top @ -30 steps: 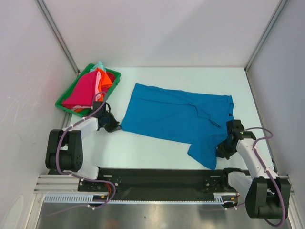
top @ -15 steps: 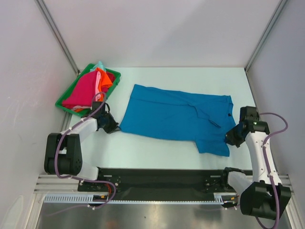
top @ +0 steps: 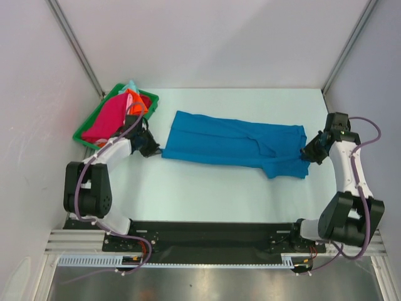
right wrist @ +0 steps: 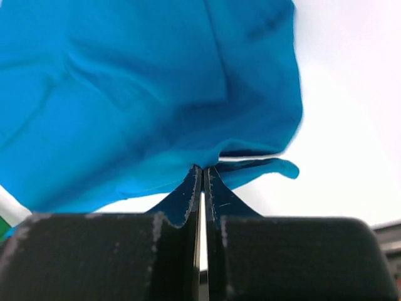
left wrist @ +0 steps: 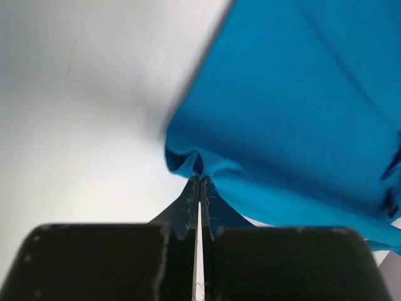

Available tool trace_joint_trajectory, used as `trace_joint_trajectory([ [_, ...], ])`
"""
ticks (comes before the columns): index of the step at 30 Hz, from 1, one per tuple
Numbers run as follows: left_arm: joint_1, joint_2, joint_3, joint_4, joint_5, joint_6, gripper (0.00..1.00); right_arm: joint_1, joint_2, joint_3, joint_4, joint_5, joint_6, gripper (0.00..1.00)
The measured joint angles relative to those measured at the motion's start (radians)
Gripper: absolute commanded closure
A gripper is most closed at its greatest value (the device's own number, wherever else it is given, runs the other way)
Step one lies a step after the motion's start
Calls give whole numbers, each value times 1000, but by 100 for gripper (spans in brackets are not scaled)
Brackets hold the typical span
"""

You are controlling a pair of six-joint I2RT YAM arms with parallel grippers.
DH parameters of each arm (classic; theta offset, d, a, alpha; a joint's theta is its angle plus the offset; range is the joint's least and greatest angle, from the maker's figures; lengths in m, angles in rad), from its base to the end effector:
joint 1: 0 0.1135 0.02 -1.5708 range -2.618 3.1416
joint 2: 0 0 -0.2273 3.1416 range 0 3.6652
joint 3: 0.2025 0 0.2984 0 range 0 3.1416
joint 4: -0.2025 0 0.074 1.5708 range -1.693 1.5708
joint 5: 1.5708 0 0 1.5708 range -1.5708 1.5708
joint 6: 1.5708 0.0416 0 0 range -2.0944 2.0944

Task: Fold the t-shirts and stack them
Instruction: Fold the tshirt

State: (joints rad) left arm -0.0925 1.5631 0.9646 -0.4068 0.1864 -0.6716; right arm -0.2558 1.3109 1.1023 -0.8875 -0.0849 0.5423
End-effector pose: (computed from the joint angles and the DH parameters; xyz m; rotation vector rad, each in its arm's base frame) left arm 0.3529 -0.0405 0.1287 -0.6846 2.5488 -0.5146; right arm 0.3035 -0.0757 0.2287 1.0146 2.4768 0.2049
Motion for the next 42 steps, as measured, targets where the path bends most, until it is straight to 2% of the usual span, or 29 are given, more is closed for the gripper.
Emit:
trace_joint_trajectory([
  [7, -16, 191, 262, 0, 0, 0, 100, -3, 224, 160, 63, -24, -50, 100],
  [16, -31, 396, 449, -31, 0, -1, 100, -4, 406, 277, 98, -55, -74, 100],
  [31, -35, 499, 560, -71, -2, -10, 100, -3, 631, 486, 85, -131, -122, 99],
  [38, -35, 534, 598, -82, -10, -14, 98, -4, 681, 534, 58, -130, -137, 97],
  [39, -35, 535, 600, -83, -11, -15, 91, -4, 684, 539, 54, -130, -138, 93],
  [41, -35, 538, 606, -83, -12, -19, 89, -4, 694, 549, 47, -131, -143, 91],
  [42, -35, 540, 609, -83, -12, -19, 85, -5, 698, 550, 48, -132, -144, 83],
])
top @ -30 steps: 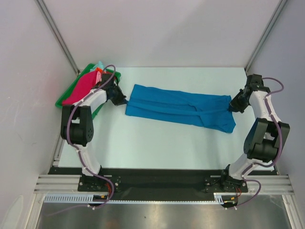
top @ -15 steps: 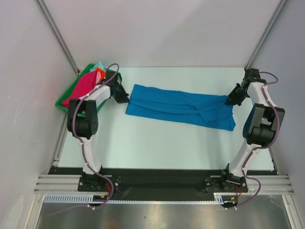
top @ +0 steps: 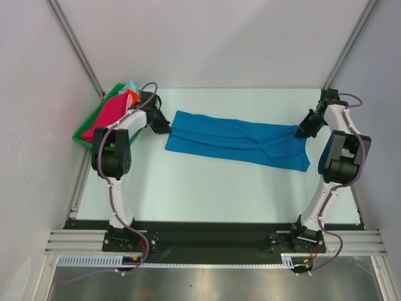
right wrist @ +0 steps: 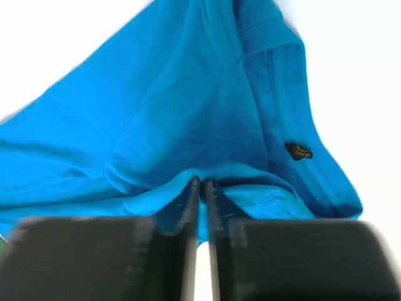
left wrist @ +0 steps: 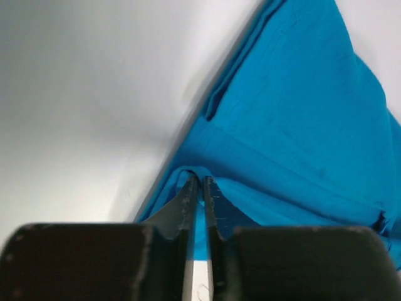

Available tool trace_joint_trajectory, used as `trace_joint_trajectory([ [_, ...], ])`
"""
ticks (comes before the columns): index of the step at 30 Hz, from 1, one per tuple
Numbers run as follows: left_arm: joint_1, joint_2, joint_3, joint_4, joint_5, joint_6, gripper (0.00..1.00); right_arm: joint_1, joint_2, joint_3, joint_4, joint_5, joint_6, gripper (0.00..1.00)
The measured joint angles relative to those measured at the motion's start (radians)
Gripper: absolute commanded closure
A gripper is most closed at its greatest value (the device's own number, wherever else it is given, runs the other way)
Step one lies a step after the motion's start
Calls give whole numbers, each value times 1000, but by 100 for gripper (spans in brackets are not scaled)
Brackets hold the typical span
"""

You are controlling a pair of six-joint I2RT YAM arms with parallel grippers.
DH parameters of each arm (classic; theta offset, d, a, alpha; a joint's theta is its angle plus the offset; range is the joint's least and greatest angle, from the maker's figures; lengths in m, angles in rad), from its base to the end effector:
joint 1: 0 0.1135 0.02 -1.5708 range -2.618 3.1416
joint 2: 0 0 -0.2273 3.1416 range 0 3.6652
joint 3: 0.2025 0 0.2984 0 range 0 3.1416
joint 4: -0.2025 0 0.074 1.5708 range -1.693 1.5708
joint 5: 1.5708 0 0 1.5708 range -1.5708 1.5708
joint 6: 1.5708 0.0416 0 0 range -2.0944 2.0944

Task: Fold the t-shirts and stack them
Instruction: Fold the tshirt

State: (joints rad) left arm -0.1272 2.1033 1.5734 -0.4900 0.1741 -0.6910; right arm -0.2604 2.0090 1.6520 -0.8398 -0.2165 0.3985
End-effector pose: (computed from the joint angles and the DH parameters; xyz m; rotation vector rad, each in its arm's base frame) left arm 0.4734 -0.0678 0.1154 -0.6764 2.5713 -0.5117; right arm 0.4402 -0.1080 0.1667 0.8407 2.6344 0.3358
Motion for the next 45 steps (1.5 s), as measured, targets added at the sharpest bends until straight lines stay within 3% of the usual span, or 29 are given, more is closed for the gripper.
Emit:
trace_joint_trajectory([
  [2, 0, 5, 8, 0, -7, 2, 77, -3, 16, 11, -6, -2, -4, 77],
  [3, 0, 8, 11, 0, -11, 4, 65, -5, 28, 21, -5, -2, -7, 69],
  [6, -6, 12, 36, -17, -43, 31, 51, -18, 82, 84, -21, 0, -16, 62],
  [9, -22, 12, 103, -62, -115, 87, 43, -44, 171, 230, -60, 14, -28, 60],
  [12, -54, -35, 118, -71, -177, 153, 37, -64, 200, 328, -70, 25, -40, 51],
  [16, -113, -253, -73, -11, -171, 223, 42, -4, 84, 235, -60, 45, -52, 45],
  [20, -158, -396, -222, 56, -75, 251, 45, 220, -113, 4, 5, 72, 1, 46],
  [24, -181, -364, -274, 108, 17, 257, 47, 487, -187, -126, 59, 149, 99, 47],
  [27, -182, -295, -274, 116, 40, 256, 47, 609, -164, -150, 72, 213, 152, 49],
  [30, -180, -242, -273, 114, 42, 255, 49, 664, -119, -149, 86, 261, 175, 62],
  [32, -178, -211, -265, 111, 39, 254, 51, 686, -80, -148, 90, 286, 188, 64],
  [45, -148, -99, -224, 105, 42, 218, 55, 692, 10, -143, 109, 363, 203, 64],
])
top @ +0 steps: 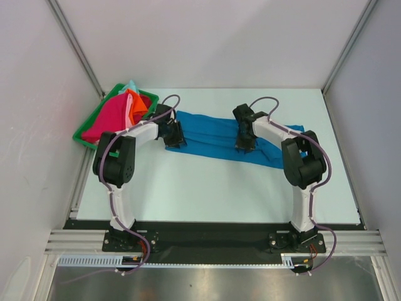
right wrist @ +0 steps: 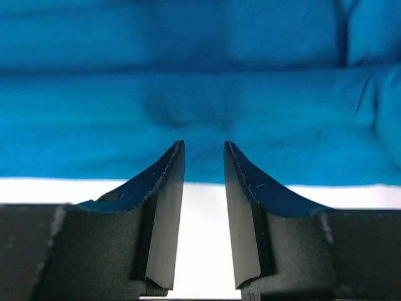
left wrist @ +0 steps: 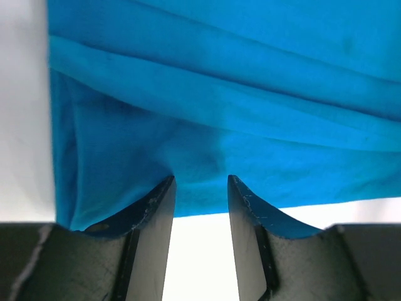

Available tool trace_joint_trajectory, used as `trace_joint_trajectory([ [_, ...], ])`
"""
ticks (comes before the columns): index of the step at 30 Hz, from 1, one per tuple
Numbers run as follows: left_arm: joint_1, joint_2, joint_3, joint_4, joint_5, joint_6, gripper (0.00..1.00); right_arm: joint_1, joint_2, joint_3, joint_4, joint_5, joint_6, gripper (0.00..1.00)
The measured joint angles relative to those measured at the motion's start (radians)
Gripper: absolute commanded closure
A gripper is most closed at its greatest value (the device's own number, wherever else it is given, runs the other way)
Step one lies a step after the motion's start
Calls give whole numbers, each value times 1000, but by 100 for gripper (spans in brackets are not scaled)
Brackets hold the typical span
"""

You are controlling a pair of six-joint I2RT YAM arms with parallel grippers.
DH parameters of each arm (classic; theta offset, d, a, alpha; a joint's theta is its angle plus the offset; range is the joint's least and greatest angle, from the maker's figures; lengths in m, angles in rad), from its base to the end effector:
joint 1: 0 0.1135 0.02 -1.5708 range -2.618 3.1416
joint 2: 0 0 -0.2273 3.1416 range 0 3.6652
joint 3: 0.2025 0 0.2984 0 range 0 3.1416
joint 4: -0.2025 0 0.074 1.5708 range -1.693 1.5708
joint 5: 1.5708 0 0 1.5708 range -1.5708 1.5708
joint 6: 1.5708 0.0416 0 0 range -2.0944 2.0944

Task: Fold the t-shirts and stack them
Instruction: Fold the tshirt

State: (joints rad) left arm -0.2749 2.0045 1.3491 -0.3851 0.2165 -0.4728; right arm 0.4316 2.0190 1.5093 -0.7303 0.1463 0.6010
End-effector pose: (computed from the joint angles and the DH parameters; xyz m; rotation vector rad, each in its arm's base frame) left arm 0.4228 -0.1285 0.0903 -0.1857 2.6702 -0.5360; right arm 0.4025 0.1787 0.1192 0.2693 2.7693 0.0519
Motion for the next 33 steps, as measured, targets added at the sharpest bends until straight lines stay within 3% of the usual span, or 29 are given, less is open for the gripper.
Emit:
trace_joint_trajectory([
  [7, 32, 2, 3, -3, 5, 0, 56, -39, 69, 51, 5, 12, -10, 63],
  [19, 42, 7, 24, -40, -2, 9, 56, -140, 225, 385, -23, 56, -61, 60],
  [23, 42, -3, 26, -62, -3, 13, 55, -169, 193, 402, -53, 45, -78, 57],
  [25, 42, -13, 26, -71, 3, 13, 54, -179, 138, 357, -64, 21, -82, 55],
  [29, 38, -32, 27, -60, 51, 11, 54, -203, -92, 97, -56, -26, -108, 45],
  [33, 18, -32, 28, -36, 95, 1, 55, -267, -310, -145, -39, -93, -132, 48],
])
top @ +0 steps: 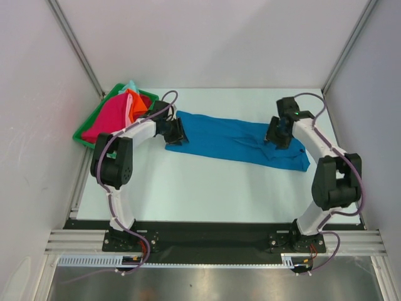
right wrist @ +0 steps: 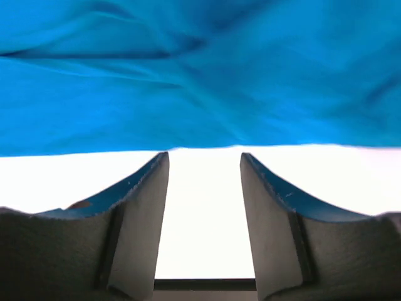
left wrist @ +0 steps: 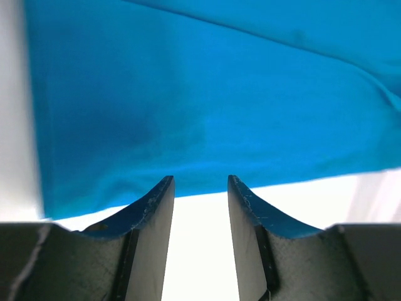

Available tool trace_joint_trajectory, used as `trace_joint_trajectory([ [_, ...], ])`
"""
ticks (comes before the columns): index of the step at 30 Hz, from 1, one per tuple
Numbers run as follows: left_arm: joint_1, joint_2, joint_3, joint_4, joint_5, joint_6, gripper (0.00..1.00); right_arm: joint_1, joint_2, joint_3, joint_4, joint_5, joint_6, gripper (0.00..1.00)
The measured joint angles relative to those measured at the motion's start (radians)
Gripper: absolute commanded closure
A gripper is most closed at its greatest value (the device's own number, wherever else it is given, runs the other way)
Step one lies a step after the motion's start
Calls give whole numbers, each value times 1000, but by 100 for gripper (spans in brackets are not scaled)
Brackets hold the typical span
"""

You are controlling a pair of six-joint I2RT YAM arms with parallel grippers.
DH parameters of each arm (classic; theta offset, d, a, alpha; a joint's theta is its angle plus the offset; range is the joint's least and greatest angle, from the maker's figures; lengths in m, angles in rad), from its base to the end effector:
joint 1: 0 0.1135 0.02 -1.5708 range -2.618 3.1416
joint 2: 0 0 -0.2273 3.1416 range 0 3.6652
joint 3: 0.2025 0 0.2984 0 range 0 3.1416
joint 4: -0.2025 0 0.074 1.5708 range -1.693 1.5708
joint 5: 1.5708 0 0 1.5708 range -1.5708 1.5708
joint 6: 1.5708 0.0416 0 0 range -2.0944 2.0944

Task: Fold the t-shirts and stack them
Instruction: Fold the tshirt

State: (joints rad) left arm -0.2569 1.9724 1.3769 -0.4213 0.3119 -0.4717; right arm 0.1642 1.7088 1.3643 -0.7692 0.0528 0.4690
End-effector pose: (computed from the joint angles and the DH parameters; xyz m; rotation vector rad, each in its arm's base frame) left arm 0.4264 -0.1252 0.1118 -0.1667 2.6547 -0.6596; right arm 0.3927 0.0628 0.1927 0.4244 2.6546 0.1272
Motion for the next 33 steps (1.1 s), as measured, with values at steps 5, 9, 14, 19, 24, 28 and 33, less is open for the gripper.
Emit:
trace_joint_trajectory([
  [5, -62, 32, 47, 23, 37, -18, 56, -53, -67, -133, 50, -50, -3, 63],
  [9, -89, 70, 87, 30, 55, -26, 57, 23, -32, -145, 103, -62, 5, 68],
  [14, -83, 115, 103, 19, 59, -26, 58, 114, 61, -133, 153, -32, 21, 71],
  [19, -80, 134, 103, 0, 59, -24, 58, 122, 123, -123, 188, 21, 23, 80],
  [24, -80, 134, 103, -8, 59, -16, 58, 117, 163, -74, 217, 50, 8, 83],
  [28, -80, 134, 103, -9, 58, -15, 59, 113, 215, -27, 232, 66, 0, 84],
  [33, -76, 137, 105, -12, 59, -6, 59, 100, 284, 34, 227, 84, -18, 84],
])
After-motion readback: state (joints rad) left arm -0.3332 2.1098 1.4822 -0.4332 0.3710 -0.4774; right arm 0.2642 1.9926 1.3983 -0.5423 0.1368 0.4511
